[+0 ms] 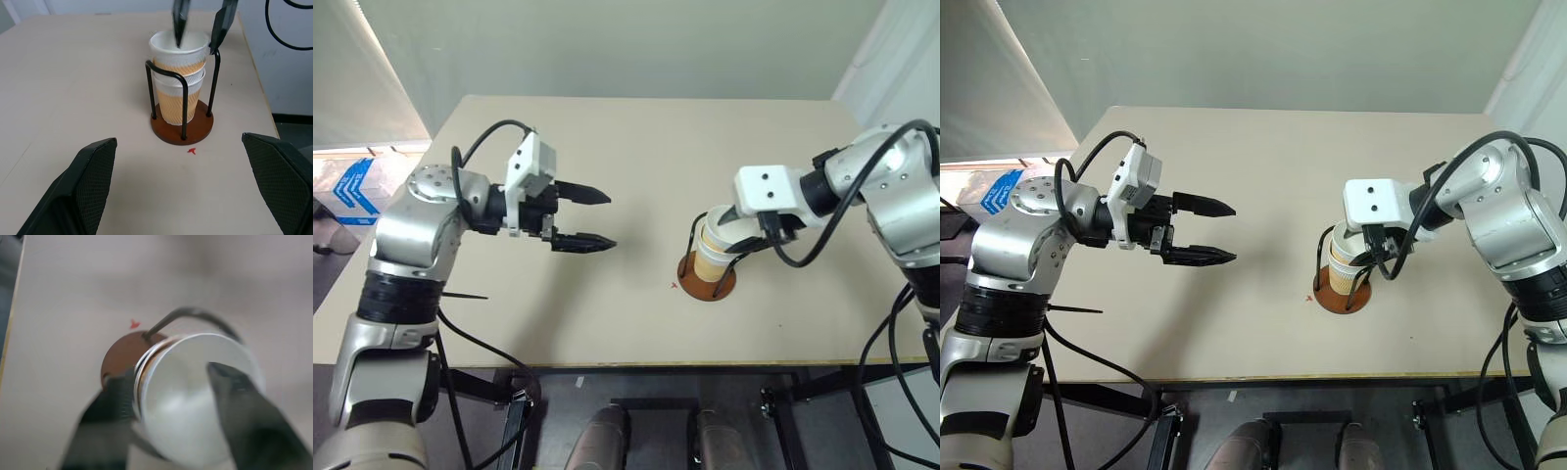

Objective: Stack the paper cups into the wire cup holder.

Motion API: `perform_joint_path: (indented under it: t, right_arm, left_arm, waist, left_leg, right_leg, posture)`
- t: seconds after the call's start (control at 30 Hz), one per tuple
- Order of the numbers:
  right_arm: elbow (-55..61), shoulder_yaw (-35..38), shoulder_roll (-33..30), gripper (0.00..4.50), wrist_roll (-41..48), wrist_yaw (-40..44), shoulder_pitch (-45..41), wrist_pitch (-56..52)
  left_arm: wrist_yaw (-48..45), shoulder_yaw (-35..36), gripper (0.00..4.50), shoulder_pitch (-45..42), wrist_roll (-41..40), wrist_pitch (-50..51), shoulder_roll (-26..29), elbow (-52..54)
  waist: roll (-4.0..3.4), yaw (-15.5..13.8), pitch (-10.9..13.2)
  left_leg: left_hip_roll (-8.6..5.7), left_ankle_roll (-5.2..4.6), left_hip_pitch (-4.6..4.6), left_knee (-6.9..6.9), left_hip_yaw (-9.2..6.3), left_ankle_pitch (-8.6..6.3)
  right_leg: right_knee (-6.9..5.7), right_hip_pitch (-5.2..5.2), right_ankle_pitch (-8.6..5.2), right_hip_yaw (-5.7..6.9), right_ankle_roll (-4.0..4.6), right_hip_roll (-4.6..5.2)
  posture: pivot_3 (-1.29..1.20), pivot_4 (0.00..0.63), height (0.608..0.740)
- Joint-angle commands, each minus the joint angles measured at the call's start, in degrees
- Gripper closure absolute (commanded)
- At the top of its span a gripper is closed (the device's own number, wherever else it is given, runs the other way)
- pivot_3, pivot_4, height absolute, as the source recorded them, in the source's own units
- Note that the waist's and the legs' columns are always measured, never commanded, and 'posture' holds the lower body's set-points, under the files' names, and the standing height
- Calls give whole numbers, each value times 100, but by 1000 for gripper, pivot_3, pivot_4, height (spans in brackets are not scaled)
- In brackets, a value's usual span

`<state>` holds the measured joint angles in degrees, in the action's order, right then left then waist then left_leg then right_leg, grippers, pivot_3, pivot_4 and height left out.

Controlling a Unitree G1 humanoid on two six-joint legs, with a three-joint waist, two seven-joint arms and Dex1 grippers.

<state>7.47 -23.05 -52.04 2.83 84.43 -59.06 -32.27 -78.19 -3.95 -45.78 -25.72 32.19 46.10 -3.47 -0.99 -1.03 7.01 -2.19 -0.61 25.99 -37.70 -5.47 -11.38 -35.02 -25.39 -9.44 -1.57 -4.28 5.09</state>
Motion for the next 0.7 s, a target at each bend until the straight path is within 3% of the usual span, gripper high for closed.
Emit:
perform_joint_path:
  t: [0.03,0.17,0.3,0.53,0.7]
  right_arm:
    - [-34,517,92,1063,272,-135,-371,-370]
    - [-159,1007,146,1063,621,-369,-618,-956]
    - [-88,2151,132,1063,953,-1322,-173,-1812]
    - [749,3299,242,1063,1200,-2600,1565,-2689]
    - [1011,3763,413,1063,1293,-3350,2351,-2884]
  left_arm:
    - [23,63,0,22,5,-77,44,202]
    - [142,122,0,70,10,-3,63,224]
    - [590,269,0,235,168,-2,69,98]
    - [1271,520,0,529,141,94,-19,176]
    - [1587,642,0,566,125,105,-41,91]
  waist:
    - [0,0,0]
    - [0,-2,0]
    - [2,-19,-1]
    - [4,-18,0]
    - [4,-18,1]
  left_leg:
    - [0,1,0,0,0,0]
    - [-1,7,3,5,0,4]
    - [-1,11,1,12,-4,5]
    - [0,27,-6,27,-3,13]
    - [0,32,-8,32,-1,25]
  right_leg:
    - [0,0,0,0,1,0]
    - [1,-4,0,1,3,0]
    - [1,-2,-6,4,14,1]
    - [-3,-3,-5,5,11,1]
    - [-1,-4,8,2,-11,1]
  posture:
    - [0,150,740]
    - [0,150,740]
    - [0,150,740]
    - [0,150,740]
    - [0,150,740]
